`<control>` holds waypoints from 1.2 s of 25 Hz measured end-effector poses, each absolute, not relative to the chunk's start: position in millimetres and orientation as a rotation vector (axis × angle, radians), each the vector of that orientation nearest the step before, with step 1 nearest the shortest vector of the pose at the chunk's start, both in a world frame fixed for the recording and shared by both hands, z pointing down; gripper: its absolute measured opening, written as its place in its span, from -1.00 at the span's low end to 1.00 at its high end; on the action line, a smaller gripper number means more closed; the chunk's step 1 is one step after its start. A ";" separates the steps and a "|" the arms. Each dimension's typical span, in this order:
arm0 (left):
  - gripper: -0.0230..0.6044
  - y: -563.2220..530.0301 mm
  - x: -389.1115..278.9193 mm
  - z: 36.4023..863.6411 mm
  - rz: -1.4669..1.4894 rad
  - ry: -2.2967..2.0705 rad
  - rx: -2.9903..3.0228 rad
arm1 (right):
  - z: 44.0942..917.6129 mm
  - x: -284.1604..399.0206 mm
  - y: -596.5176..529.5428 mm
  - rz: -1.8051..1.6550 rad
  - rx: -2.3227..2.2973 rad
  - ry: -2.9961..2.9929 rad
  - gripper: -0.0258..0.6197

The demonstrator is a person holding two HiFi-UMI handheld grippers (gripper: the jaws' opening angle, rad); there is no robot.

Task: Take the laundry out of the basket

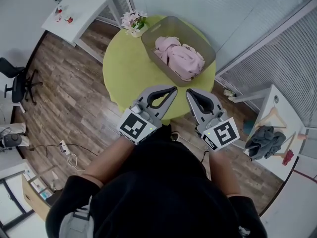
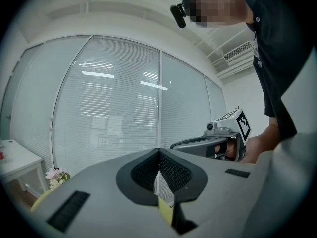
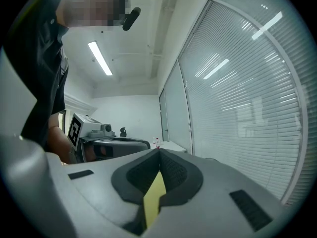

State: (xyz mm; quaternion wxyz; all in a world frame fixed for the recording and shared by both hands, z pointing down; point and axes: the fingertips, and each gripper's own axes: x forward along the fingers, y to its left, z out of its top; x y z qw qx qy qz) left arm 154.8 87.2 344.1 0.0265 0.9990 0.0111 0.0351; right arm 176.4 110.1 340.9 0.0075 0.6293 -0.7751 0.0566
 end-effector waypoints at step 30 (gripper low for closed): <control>-0.89 -80.4 207.0 368.6 0.076 -0.054 3.036 | 368.2 228.7 -42.1 0.271 1.858 -2.352 -0.85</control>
